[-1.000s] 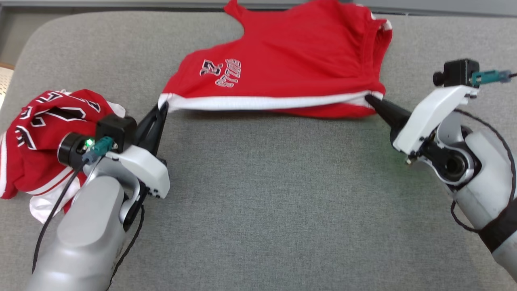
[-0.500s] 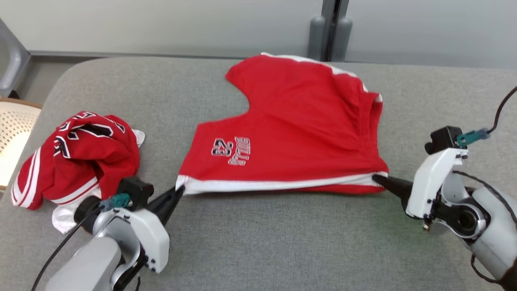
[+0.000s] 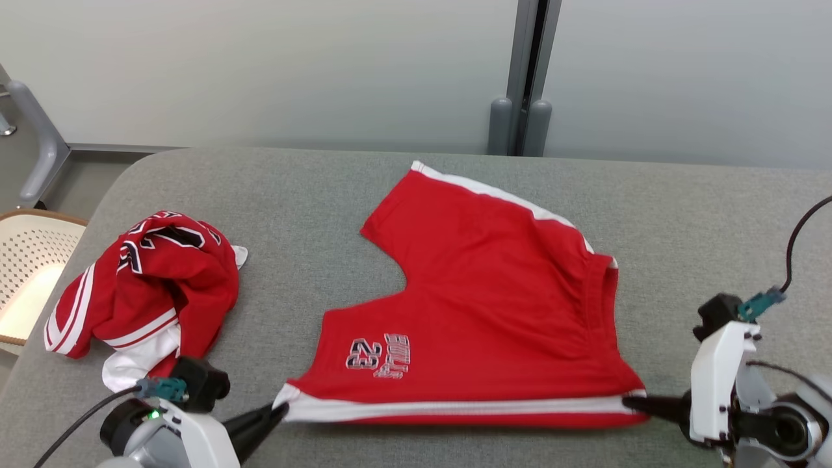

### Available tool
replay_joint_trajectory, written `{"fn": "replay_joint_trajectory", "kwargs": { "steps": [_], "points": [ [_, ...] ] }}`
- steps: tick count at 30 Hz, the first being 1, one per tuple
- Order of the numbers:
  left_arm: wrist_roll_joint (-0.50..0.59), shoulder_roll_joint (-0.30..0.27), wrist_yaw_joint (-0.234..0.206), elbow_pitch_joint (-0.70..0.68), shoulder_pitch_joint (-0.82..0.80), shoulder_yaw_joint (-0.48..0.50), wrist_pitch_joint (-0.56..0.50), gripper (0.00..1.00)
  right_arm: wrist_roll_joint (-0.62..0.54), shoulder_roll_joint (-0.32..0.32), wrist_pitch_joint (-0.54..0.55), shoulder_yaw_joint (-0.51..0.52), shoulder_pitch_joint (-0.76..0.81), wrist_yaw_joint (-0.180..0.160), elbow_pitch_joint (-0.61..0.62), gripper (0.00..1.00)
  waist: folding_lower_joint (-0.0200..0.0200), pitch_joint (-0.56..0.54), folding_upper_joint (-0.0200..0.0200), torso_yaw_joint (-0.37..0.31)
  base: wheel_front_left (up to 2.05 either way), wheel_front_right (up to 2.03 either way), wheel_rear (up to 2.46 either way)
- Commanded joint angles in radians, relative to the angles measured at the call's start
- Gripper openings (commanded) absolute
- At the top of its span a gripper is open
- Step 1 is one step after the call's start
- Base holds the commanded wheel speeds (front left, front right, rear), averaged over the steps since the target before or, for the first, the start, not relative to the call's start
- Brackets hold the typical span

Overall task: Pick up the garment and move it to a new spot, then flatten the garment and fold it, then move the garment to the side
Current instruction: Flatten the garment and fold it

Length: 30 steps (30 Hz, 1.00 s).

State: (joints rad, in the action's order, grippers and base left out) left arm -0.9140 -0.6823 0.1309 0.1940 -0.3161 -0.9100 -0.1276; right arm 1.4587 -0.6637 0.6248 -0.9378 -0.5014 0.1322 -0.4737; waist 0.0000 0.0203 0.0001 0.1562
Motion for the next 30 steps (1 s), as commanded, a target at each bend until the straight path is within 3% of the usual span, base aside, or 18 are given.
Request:
{"fn": "replay_joint_trajectory", "kwargs": {
  "steps": [1,7,15,21,30],
  "points": [
    [-0.007,-0.021,-0.002,-0.001,0.015,0.002,-0.009,0.00,0.001,-0.022,0.010,-0.004,0.020,-0.003,-0.003,0.00,0.0000,-0.007,-0.0001,0.000,0.00,0.00,0.00],
    [-0.064,-0.094,-0.013,-0.101,0.061,-0.008,-0.087,0.00,0.023,-0.060,0.085,-0.036,0.079,-0.003,0.073,0.00,0.0000,-0.022,-0.0001,-0.003,0.00,0.00,0.00],
    [-0.044,-0.134,-0.060,-0.203,-0.002,0.046,-0.076,0.00,0.067,-0.055,0.050,0.029,0.060,-0.002,0.167,0.00,0.0000,0.006,-0.0001,-0.036,0.00,0.00,0.00],
    [-0.036,-0.123,-0.081,-0.223,-0.112,0.087,-0.115,0.00,0.103,-0.002,0.028,0.084,0.002,-0.002,0.154,0.00,0.0000,0.050,-0.0001,-0.085,0.00,0.00,0.00],
    [0.006,-0.063,-0.051,-0.121,-0.318,0.090,-0.195,0.00,0.127,0.131,0.011,0.112,-0.110,-0.001,0.101,0.00,0.0000,0.153,-0.0001,-0.165,0.00,0.00,0.00]
  ]
}}
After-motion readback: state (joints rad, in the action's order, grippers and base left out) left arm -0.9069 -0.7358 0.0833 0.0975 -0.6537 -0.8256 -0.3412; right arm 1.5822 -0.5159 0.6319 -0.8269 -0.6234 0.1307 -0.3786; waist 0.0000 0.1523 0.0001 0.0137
